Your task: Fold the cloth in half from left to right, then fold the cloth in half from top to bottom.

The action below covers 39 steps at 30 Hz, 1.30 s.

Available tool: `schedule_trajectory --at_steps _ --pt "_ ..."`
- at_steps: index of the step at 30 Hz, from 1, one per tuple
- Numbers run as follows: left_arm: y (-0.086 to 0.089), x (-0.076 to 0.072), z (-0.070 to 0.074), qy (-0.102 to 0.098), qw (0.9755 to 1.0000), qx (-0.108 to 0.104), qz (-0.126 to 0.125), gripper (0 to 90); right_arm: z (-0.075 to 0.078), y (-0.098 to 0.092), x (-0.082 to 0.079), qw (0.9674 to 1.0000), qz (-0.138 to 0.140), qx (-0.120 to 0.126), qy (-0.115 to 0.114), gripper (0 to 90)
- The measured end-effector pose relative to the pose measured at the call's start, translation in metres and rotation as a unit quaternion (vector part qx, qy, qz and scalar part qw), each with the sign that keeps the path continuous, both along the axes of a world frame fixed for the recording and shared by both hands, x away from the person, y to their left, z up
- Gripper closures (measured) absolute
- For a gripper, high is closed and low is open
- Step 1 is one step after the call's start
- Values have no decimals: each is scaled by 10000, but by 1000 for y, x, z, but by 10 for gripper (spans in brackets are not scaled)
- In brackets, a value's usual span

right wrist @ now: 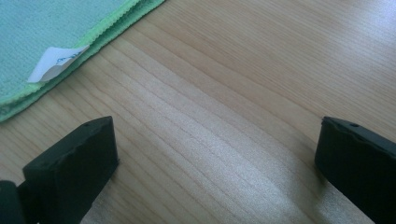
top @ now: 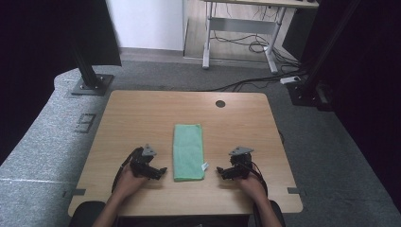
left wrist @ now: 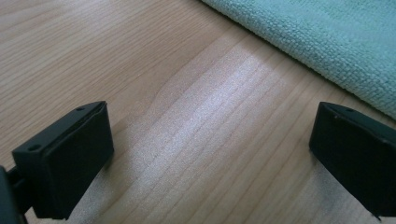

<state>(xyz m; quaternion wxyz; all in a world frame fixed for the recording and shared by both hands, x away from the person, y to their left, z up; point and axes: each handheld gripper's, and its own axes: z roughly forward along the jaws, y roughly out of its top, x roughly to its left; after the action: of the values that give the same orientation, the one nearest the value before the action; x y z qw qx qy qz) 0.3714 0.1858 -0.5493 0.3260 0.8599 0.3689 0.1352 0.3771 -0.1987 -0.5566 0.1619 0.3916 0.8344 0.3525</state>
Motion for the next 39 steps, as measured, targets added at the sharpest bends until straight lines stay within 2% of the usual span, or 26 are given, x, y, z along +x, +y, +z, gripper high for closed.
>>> schedule_trajectory --at_steps 19,24,29,33,39 --pt "0 3 1 30 10000 35 -4 0 1 0 0 10000 -25 -11 24 0" --pt "-4 8 11 -152 9998 27 120 0 2 1 0 10000 -4 -14 67 0" --pt "-13 13 23 -317 9992 -160 181 0 4 6 -1 9999 72 86 75 0" --pt "-27 17 25 -310 9990 -315 113 0 11 16 -2 9994 211 256 26 0" --pt "-49 15 18 -283 9994 -162 -74 0 22 31 -1 9984 407 384 -28 0"
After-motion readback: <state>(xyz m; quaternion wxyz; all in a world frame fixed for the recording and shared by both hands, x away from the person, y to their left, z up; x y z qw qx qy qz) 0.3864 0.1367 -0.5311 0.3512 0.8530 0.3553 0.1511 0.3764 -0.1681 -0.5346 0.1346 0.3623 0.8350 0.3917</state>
